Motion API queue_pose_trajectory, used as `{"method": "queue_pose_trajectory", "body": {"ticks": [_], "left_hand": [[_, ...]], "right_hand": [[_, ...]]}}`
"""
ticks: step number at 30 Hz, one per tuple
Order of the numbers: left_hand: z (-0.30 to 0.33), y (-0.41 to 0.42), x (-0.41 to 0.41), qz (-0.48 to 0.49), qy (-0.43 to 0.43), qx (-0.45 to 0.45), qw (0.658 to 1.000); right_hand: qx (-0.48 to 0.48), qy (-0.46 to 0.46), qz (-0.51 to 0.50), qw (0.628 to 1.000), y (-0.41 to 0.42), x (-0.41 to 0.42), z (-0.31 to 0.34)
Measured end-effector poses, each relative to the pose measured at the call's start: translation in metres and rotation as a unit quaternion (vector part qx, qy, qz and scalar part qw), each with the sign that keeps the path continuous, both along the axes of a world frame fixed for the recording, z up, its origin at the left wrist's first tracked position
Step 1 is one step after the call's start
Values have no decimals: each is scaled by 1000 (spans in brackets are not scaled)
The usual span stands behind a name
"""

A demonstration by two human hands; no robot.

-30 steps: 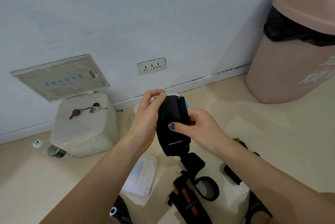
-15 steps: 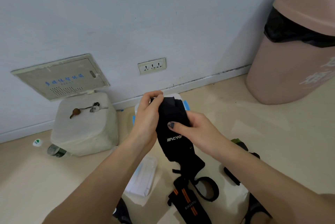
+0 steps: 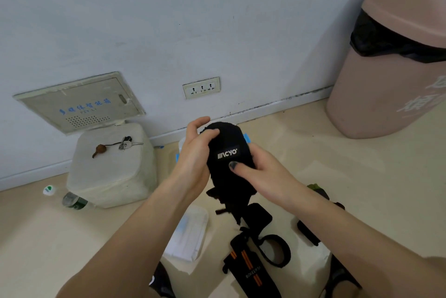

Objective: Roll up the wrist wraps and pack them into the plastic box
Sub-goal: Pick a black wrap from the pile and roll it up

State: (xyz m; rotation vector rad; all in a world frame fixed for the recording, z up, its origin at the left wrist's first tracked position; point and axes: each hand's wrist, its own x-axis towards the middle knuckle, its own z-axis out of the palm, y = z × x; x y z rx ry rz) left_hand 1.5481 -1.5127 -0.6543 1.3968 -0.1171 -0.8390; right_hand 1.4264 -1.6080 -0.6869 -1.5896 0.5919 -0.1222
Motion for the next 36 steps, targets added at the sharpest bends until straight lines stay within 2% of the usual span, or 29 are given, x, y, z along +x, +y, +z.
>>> {"method": "queue_pose_trajectory", "body": {"ticks": [2, 7, 10, 13, 15, 18, 21, 24, 28, 32, 36], "left_hand": [[-2, 1, -3, -34, -8, 14, 999], [-9, 9, -18, -178, -87, 90, 976], [-13, 10, -19, -223, -145, 117, 957], [-17, 9, -19, -222, -189, 105, 951], [-15, 6, -19, -189, -176, 60, 964], [-11, 1, -13, -90, -123, 12, 988], [-7, -1, -4, -33, -49, -1, 998], [-10, 4, 1, -96, -52, 45, 993], [-15, 8, -10, -180, -68, 101, 976], [-15, 9, -13, -167, -105, 98, 975], [-14, 4, -13, -163, -82, 106, 977]], "right_hand": [[23, -20, -55, 998, -4, 3, 2], [177, -55, -157, 970, -13, 5, 11], [215, -51, -174, 960, -19, 3, 13], [224, -58, -166, 959, -23, -1, 16], [228, -63, -126, 963, -23, -5, 20], [170, -15, -53, 984, -18, -11, 16], [130, 24, -36, 991, -14, -12, 9], [120, 5, -54, 991, -15, -11, 12], [193, -6, -71, 979, -19, -8, 14], [218, 15, -60, 974, -13, -5, 14], [258, 34, -53, 964, -6, -9, 10]]}}
